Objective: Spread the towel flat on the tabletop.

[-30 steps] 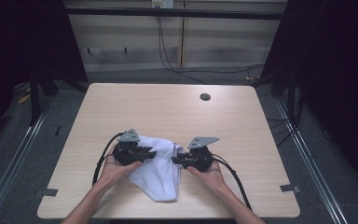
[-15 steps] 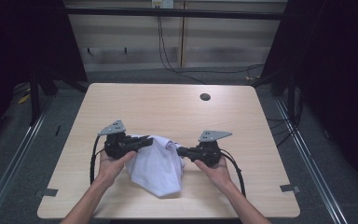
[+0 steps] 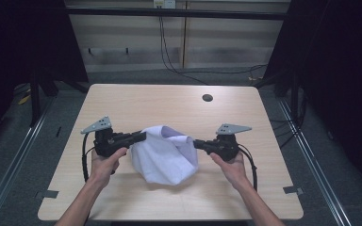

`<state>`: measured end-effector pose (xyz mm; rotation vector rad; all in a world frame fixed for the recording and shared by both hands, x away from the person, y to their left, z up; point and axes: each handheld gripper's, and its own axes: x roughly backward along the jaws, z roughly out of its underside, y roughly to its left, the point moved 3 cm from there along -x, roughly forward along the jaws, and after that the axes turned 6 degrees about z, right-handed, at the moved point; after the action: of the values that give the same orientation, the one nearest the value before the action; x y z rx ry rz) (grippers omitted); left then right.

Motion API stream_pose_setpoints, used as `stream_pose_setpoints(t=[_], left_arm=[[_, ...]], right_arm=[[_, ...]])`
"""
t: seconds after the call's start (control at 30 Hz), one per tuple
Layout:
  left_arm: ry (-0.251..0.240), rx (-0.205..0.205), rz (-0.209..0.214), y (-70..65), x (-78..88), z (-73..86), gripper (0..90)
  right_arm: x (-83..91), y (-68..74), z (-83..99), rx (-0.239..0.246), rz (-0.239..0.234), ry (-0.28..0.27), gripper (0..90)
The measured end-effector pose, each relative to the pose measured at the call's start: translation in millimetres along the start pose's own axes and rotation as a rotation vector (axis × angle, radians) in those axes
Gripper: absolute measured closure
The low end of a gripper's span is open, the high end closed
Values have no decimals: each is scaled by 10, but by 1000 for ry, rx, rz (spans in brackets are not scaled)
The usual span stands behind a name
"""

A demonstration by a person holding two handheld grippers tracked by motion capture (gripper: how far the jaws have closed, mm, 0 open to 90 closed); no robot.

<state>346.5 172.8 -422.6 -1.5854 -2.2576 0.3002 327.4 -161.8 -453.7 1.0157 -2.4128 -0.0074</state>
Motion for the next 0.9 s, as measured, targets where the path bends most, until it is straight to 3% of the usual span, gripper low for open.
stream_pose_setpoints(t=[0.07,0.1,0.13,0.17,0.2,0.37,0.47,0.5,0.63,0.7,0.77,0.9], left_arm=[[-28,3,-4,12,89,-45,863],[-54,3,-22,20,145,-85,865],[-82,12,-31,32,206,-134,865],[-113,7,-52,54,332,-246,867],[-113,7,-52,54,332,-246,868],[-158,-18,-99,108,711,-491,870],[-189,-26,-164,170,914,-593,871],[-233,-22,-181,210,1038,-669,871],[-237,-39,-221,242,1083,-806,871],[-211,-59,-272,270,1008,-903,871],[-206,-57,-282,317,943,-1002,871],[-227,-50,-314,439,855,-1341,871]], right_arm=[[97,-71,-66,-3,22,-13,898],[205,-157,-163,3,60,-25,898],[205,-157,-163,3,60,-25,898],[330,-261,-269,-3,99,-46,898],[330,-261,-269,-3,99,-46,898],[745,-577,-470,-42,255,-74,900],[943,-720,-559,-63,305,-97,900],[1071,-794,-647,-73,328,-131,900],[1189,-843,-811,-88,319,-175,900],[1182,-839,-945,-62,335,-175,900],[1136,-868,-1079,-55,351,-167,900],[1057,-1068,-1387,-71,384,-165,899]])
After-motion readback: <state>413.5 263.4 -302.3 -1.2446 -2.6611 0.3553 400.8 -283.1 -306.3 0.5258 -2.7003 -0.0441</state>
